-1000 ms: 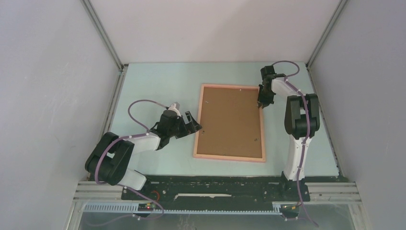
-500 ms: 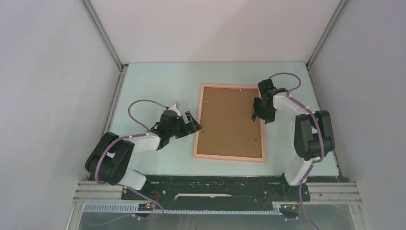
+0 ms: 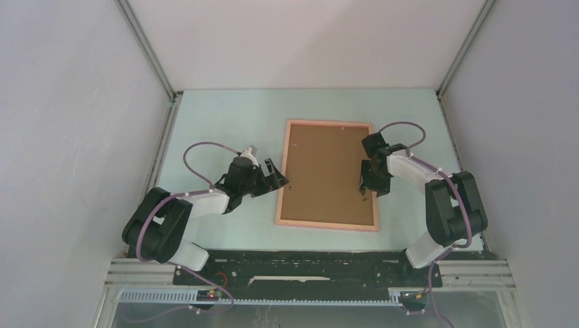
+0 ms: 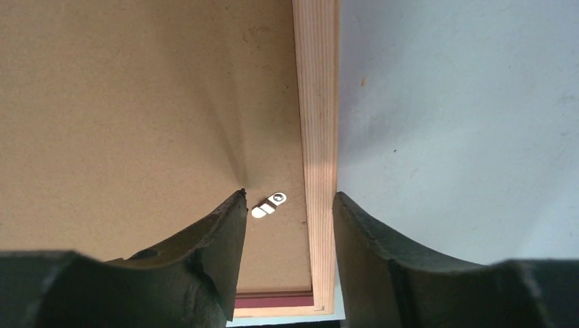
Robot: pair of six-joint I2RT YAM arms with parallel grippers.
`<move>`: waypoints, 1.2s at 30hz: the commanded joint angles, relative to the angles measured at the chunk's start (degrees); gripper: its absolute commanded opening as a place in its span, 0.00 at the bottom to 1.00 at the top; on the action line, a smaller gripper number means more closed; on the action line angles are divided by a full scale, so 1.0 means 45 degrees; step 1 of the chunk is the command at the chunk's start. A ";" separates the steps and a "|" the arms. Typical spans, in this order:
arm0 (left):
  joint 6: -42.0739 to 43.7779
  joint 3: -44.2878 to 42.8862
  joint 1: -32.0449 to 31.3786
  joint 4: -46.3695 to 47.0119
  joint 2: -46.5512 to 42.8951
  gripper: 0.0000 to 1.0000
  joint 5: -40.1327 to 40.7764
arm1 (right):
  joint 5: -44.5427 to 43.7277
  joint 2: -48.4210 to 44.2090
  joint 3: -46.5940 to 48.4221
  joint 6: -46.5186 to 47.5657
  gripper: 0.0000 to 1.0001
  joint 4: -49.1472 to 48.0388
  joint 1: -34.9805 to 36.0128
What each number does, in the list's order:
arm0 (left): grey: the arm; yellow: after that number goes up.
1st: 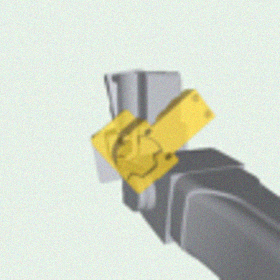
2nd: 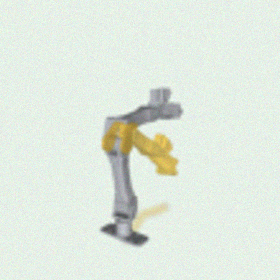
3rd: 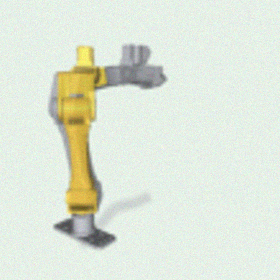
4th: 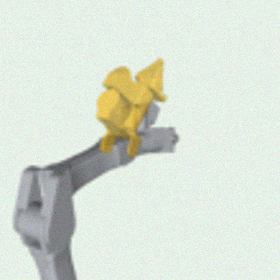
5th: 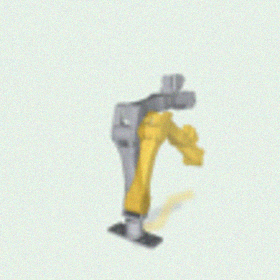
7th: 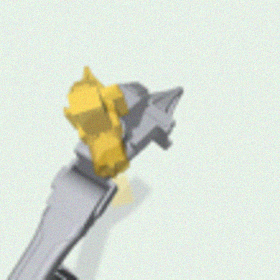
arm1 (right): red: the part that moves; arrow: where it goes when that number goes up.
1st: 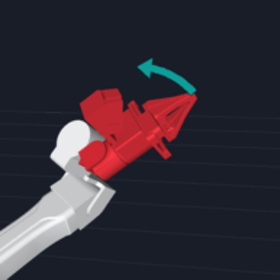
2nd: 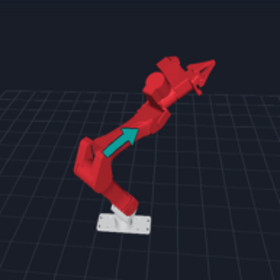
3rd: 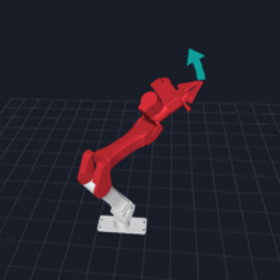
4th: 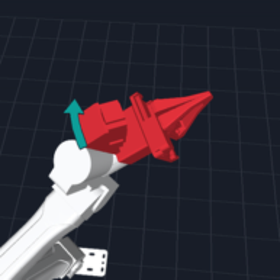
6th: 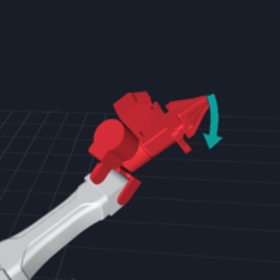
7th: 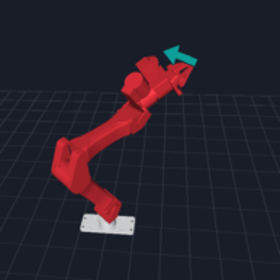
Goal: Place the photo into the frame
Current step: Install the photo frame at the center of the board.
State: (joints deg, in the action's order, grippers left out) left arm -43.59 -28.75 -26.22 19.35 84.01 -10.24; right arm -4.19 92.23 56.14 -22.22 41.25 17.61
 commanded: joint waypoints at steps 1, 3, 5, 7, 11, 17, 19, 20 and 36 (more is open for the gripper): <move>-0.0038 -0.0115 -0.0033 0.0190 0.0099 1.00 -0.0127 | -0.0064 0.0047 -0.0360 -0.0552 0.54 -0.0536 0.0406; -0.0039 -0.0143 -0.0023 0.0191 0.0118 1.00 -0.0144 | -0.0233 0.0020 -0.0366 -0.0549 0.53 -0.0466 0.0615; -0.0037 -0.0153 -0.0032 0.0186 0.0154 1.00 -0.0146 | -0.0213 0.0020 -0.0372 -0.0552 0.56 -0.0358 0.0632; -0.0039 -0.0155 -0.0034 0.0191 0.0142 0.99 -0.0152 | -0.0239 0.0001 -0.0399 -0.0561 0.60 -0.0274 0.0648; -0.0039 -0.0153 -0.0028 0.0204 0.0139 1.00 -0.0166 | -0.0306 0.0036 -0.0641 -0.0520 0.62 -0.0200 0.0744; -0.0059 -0.0134 -0.0033 0.0209 0.0121 0.99 -0.0160 | -0.0462 0.0138 -0.0813 -0.0493 0.61 -0.0129 0.0828; -0.0059 -0.0138 -0.0024 0.0211 0.0121 0.99 -0.0160 | -0.0768 0.0106 -0.0825 -0.0543 0.62 0.0022 0.0862; -0.0059 -0.0134 -0.0035 0.0221 0.0128 1.00 -0.0158 | -0.0893 0.0069 -0.0848 -0.0540 0.62 0.0072 0.0901; -0.0064 -0.0124 -0.0028 0.0264 0.0131 1.00 -0.0200 | -0.1520 -0.0427 -0.1166 -0.0683 0.66 0.0477 0.1122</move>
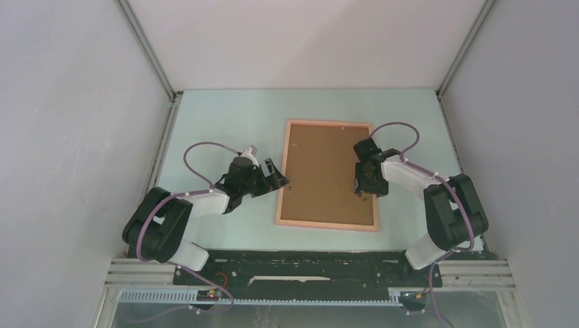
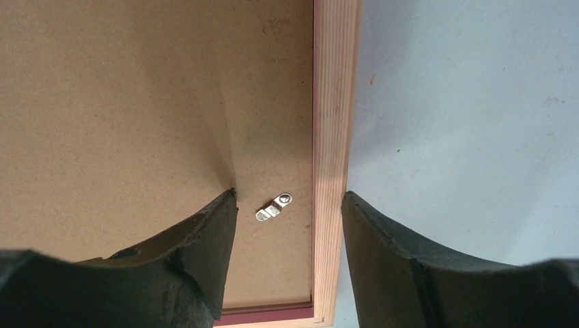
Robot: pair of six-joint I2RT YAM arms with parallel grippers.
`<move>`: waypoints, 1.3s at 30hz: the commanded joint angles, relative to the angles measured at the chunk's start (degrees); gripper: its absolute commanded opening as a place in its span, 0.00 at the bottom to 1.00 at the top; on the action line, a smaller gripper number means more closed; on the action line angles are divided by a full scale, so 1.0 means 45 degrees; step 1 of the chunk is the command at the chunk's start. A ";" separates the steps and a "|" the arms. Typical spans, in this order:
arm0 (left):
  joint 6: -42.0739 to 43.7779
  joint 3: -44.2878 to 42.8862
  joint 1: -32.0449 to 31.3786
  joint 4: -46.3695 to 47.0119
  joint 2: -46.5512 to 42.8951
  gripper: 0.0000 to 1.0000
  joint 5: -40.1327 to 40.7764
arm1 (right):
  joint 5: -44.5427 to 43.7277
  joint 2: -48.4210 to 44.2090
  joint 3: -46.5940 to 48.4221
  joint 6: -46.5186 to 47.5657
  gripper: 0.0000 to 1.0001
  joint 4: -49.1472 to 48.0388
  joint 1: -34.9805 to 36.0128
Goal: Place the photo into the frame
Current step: Install the photo frame at the center of the board.
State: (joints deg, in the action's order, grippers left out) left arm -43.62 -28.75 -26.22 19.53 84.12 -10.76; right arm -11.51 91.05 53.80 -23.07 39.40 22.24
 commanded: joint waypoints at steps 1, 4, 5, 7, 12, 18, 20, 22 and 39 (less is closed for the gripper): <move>-0.0054 -0.0133 -0.0033 0.0230 0.0115 1.00 -0.0120 | 0.0120 -0.0260 -0.0640 -0.0515 0.67 0.0888 0.0082; -0.0050 -0.0134 -0.0023 0.0230 0.0116 1.00 -0.0128 | 0.0073 -0.0459 -0.0681 -0.0539 0.71 0.0817 0.0079; -0.0053 -0.0139 -0.0032 0.0221 0.0116 1.00 -0.0135 | 0.0095 -0.0466 -0.0703 -0.0525 0.71 0.0743 0.0032; -0.0055 -0.0139 -0.0033 0.0215 0.0116 1.00 -0.0128 | -0.0057 -0.0536 -0.0730 -0.0527 0.71 0.0772 -0.0088; -0.0049 -0.0114 -0.0025 0.0249 0.0111 1.00 -0.0134 | 0.0524 -0.0736 -0.0843 -0.0273 0.67 0.0334 -0.0718; -0.0054 -0.0097 -0.0033 0.0250 0.0097 1.00 -0.0149 | 0.0666 -0.0247 -0.0890 -0.0249 0.56 0.0108 -0.0751; -0.0054 -0.0111 -0.0024 0.0256 0.0092 1.00 -0.0157 | 0.0638 -0.0149 -0.0934 -0.0291 0.48 0.0109 -0.0704; -0.0054 -0.0114 -0.0032 0.0269 0.0111 1.00 -0.0147 | 0.0734 -0.0245 -0.0977 -0.0333 0.35 0.0098 -0.0657; -0.0054 -0.0042 -0.0022 0.0346 0.0049 1.00 -0.0136 | 0.1281 -0.1960 -0.0964 -0.0321 0.55 0.0390 -0.0428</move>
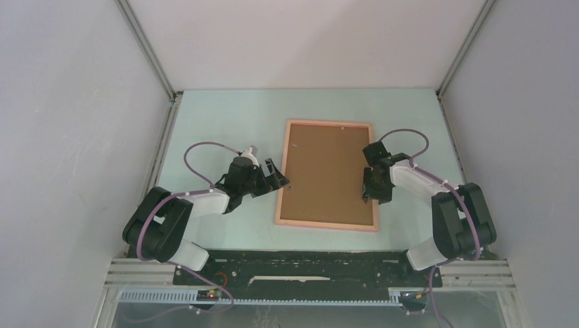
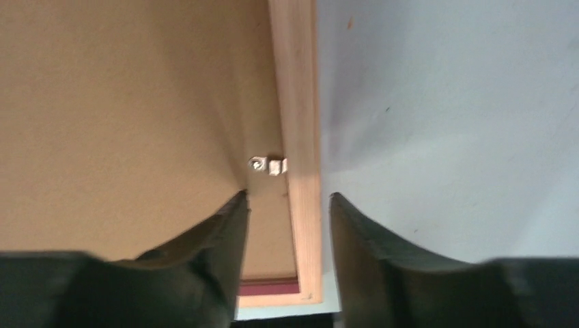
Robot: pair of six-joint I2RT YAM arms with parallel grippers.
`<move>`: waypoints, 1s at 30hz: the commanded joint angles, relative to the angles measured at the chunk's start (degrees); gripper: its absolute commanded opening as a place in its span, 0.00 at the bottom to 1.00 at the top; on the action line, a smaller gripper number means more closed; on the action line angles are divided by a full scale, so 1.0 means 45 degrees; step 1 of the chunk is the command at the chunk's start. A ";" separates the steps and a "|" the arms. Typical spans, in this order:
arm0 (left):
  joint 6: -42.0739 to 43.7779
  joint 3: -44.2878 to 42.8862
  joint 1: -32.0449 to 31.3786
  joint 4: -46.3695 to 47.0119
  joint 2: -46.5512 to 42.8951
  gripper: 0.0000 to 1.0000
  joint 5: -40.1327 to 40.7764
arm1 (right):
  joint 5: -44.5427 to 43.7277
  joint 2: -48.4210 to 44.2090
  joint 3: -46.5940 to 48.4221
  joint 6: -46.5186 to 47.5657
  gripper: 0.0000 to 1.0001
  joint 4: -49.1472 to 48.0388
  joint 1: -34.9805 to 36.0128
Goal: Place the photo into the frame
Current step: Install the photo frame at the center of the board.
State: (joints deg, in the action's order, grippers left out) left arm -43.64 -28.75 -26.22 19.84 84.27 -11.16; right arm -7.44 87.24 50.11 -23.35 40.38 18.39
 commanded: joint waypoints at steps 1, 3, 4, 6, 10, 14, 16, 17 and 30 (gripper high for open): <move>-0.0039 -0.0047 -0.0022 0.0279 -0.0031 1.00 -0.0036 | 0.0403 -0.1351 -0.0171 -0.0242 0.61 0.0153 0.0500; 0.0008 0.0016 -0.0033 0.0269 -0.0114 1.00 -0.0037 | 0.0546 -0.1638 -0.0231 -0.0206 0.66 -0.0137 0.0445; 0.0078 0.0031 -0.0033 0.0289 -0.0196 1.00 -0.0081 | 0.0641 -0.1695 -0.0263 -0.0189 0.69 -0.0388 0.0371; 0.0213 0.0042 -0.0033 0.0275 -0.0361 1.00 -0.0211 | 0.0865 -0.1608 -0.0275 -0.0260 0.73 -0.1009 0.0240; 0.0492 -0.0363 -0.0048 -0.0975 -0.0700 1.00 -0.0253 | 0.1131 -0.0982 -0.0276 -0.0627 0.74 -0.2435 -0.0126; 0.1280 -0.1468 -0.0468 -0.3977 -0.1280 1.00 0.0822 | 0.1151 0.0123 -0.0159 -0.0788 0.75 -0.3421 -0.0340; 0.1753 -0.2265 -0.0851 -0.5850 -0.1395 1.00 0.1766 | 0.0914 0.0557 -0.0044 -0.0697 0.74 -0.3571 -0.0353; 0.1932 -0.2632 -0.1024 -0.6495 -0.1370 1.00 0.2161 | 0.0802 0.0701 -0.0059 -0.0585 0.74 -0.3655 -0.0361; 0.2086 -0.5914 -0.2070 -0.9371 0.1308 0.97 0.3440 | 0.0240 0.0144 -0.0960 -0.0442 0.69 -0.4462 -0.0753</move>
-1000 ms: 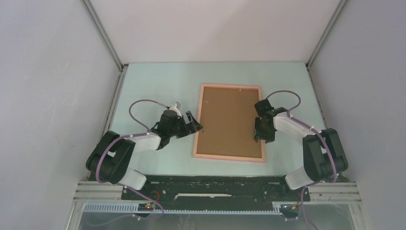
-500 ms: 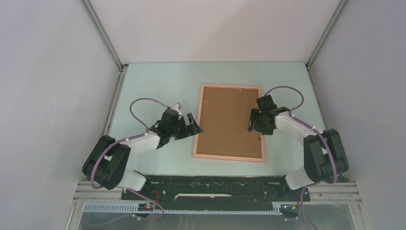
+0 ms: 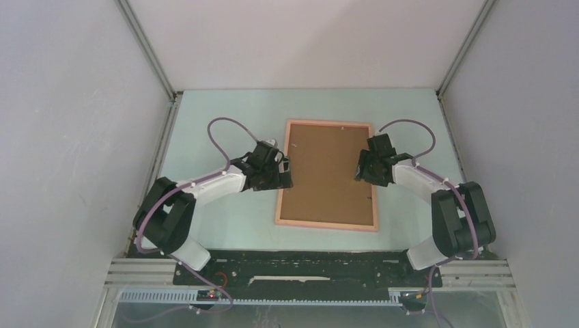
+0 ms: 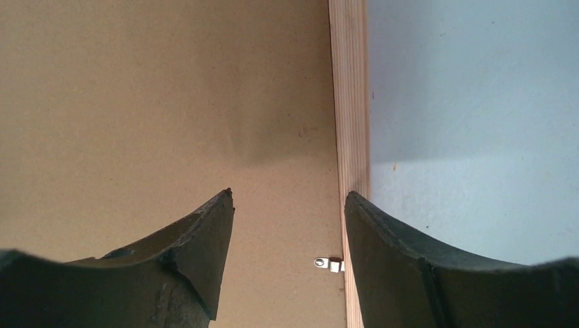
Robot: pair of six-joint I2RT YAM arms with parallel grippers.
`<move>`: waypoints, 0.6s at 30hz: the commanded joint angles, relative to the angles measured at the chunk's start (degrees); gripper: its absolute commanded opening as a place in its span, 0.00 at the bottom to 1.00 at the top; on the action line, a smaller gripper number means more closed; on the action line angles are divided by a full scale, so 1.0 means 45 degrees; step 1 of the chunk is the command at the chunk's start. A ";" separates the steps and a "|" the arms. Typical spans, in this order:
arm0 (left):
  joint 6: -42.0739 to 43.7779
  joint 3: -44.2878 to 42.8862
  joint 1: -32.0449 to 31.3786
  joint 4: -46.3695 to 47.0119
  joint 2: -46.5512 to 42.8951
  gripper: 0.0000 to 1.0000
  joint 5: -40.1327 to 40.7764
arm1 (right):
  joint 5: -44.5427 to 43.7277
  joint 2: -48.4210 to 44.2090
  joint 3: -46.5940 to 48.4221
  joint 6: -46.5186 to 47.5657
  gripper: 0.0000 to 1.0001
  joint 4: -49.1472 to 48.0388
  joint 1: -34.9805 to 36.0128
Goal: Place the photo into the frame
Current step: Install the photo frame at the center of the board.
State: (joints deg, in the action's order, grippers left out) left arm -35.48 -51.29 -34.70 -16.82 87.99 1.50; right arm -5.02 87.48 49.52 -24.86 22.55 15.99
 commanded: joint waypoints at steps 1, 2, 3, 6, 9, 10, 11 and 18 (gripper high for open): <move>0.0232 -0.0956 -0.0195 -0.1273 0.0518 0.97 0.0666 | -0.0444 -0.0109 -0.0896 -0.0180 0.70 -0.0455 -0.0272; 0.0205 -0.0977 -0.0199 -0.1291 0.0503 0.97 0.0742 | -0.0635 -0.0239 -0.0923 -0.0269 0.70 -0.0400 -0.0330; 0.0173 -0.0970 -0.0190 -0.1290 0.0469 0.97 0.0800 | -0.0845 -0.0290 -0.0925 -0.0360 0.70 -0.0293 -0.0386; 0.0169 -0.0966 -0.0189 -0.1376 0.0406 0.98 0.0895 | -0.1031 -0.0153 -0.0903 -0.0656 0.70 -0.0013 -0.0627; 0.0139 -0.0913 -0.0191 -0.1370 0.0479 0.99 0.0794 | -0.1124 -0.0048 -0.0906 -0.0748 0.70 0.0082 -0.0643; 0.0159 -0.0908 -0.0199 -0.1374 0.0530 0.99 0.0751 | -0.1187 -0.0100 -0.0901 -0.0794 0.69 0.0174 -0.0643; 0.0169 -0.0910 -0.0187 -0.1352 0.0602 0.99 0.0691 | -0.1314 -0.0238 -0.0915 -0.0814 0.69 0.0233 -0.0633; 0.0151 -0.1090 -0.0198 -0.1145 0.0917 0.99 0.0472 | -0.0445 -0.0503 -0.1395 -0.0667 0.64 -0.0504 -0.0971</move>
State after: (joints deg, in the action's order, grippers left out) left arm -35.48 -52.38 -35.35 -22.83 91.13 3.86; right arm -8.32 84.93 43.79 -27.64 21.47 12.67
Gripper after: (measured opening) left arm 0.994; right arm 0.673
